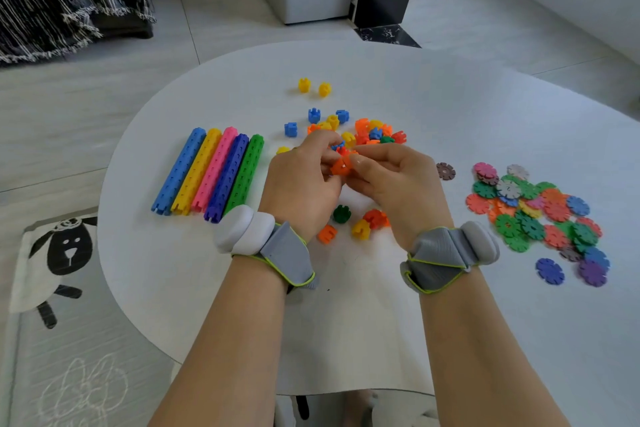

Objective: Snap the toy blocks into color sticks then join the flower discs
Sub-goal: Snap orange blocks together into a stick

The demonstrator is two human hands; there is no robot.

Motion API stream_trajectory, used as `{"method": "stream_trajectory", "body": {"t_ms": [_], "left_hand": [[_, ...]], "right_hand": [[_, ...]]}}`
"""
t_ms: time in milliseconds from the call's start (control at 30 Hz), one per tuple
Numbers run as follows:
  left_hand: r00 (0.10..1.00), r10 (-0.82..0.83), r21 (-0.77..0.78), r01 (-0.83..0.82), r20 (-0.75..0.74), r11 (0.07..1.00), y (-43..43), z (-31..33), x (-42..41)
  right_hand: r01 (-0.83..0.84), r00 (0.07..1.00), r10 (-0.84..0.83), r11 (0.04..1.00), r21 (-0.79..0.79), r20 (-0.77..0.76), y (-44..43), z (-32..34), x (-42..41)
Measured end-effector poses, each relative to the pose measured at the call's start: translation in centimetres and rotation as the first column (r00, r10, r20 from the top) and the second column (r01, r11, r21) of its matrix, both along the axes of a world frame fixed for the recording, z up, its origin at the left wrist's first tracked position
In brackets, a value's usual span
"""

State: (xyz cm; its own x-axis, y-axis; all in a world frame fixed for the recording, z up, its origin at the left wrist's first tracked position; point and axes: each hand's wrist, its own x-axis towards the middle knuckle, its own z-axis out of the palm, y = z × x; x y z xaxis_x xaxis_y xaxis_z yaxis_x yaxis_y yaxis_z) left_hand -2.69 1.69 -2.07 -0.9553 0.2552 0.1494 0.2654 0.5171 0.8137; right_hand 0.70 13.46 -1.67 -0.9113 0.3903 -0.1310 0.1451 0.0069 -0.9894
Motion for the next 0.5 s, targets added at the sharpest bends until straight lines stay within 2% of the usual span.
{"method": "stream_trajectory", "body": {"t_ms": [100, 267, 400, 500], "left_hand": [[1.000, 0.006, 0.012, -0.006, -0.011, 1.000, 0.0, 0.1, 0.1], [0.999, 0.016, -0.009, -0.017, -0.037, 1.000, -0.3, 0.0, 0.4], [0.998, 0.014, -0.021, -0.016, -0.057, 1.000, -0.8, -0.1, 0.3], [1.000, 0.011, -0.035, -0.012, -0.023, 0.999, -1.3, 0.1, 0.3]], "right_hand": [[-0.009, 1.000, 0.008, 1.000, -0.016, -0.018, 0.2, 0.1, 0.0], [-0.039, 0.999, 0.040, 0.996, 0.079, -0.008, -0.2, -0.2, 0.1], [-0.089, 0.996, 0.091, 0.957, 0.276, 0.004, -0.5, -0.5, 0.0], [-0.136, 0.991, 0.132, 0.931, 0.338, 0.035, -0.9, -0.5, 0.2]]}}
